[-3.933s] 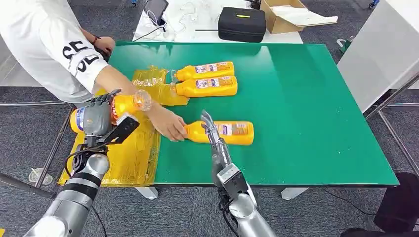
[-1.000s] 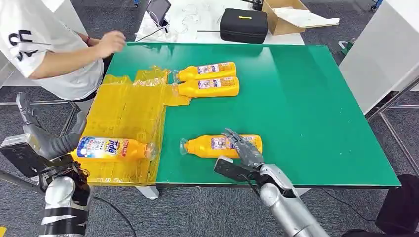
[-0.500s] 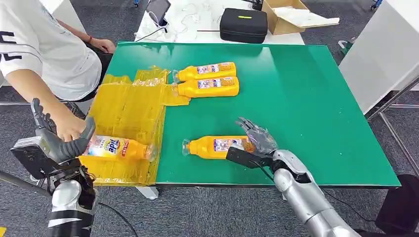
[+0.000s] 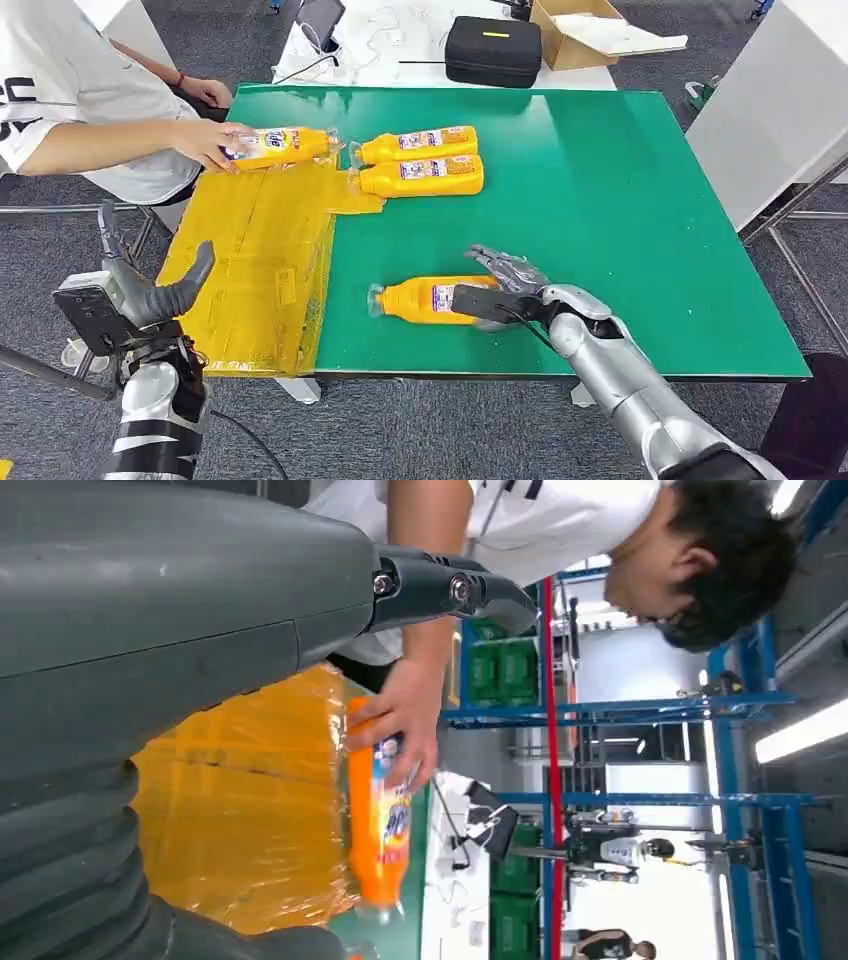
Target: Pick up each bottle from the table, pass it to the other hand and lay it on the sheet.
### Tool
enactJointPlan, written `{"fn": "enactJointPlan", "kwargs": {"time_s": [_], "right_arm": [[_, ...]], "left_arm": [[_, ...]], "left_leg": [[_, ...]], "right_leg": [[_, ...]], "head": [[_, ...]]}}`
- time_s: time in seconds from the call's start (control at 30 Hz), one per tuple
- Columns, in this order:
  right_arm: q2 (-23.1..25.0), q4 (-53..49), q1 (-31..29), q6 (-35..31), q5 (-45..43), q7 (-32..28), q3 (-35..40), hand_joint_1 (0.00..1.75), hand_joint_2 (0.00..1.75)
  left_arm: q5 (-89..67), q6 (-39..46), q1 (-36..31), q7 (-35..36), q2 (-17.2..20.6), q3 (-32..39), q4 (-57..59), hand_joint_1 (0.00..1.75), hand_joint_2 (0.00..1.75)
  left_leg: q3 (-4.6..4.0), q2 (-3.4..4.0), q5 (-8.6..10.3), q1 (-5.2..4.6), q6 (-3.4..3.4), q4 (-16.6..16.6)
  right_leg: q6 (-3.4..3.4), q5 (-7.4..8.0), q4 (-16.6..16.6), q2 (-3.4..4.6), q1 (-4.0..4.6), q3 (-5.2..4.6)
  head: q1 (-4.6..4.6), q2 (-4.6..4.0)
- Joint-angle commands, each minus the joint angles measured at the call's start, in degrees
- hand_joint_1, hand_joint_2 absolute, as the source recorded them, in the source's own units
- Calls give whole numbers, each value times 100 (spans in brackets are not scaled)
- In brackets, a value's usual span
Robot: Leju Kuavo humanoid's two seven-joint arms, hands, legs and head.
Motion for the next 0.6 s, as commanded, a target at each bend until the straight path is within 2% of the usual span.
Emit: {"fn": "enactJointPlan", "kwargs": {"time_s": [0.03,0.3,0.6], "right_arm": [[237,1433,-456,138,-139,-73,575,0,175],[326,1765,-592,337,-108,-77,962,0,175],[441,2018,-615,236,1,-3,1378,0,175]], "left_arm": [[19,-61,-377,13,-5,-85,835,0,175],[12,-59,-511,13,-10,-119,1176,0,175],[-36,-14,-602,13,12,-185,1419,0,175]], "left_leg": [[36,8,-5,2,5,-9],[42,4,-4,4,5,-9],[60,3,-3,6,3,-13]], "right_leg": [[-10,-3,-11,-2,6,36],[-10,-3,-13,-6,8,42],[-11,-3,-17,-7,10,57]], "head": [[0,0],[0,0],[0,0]]}}
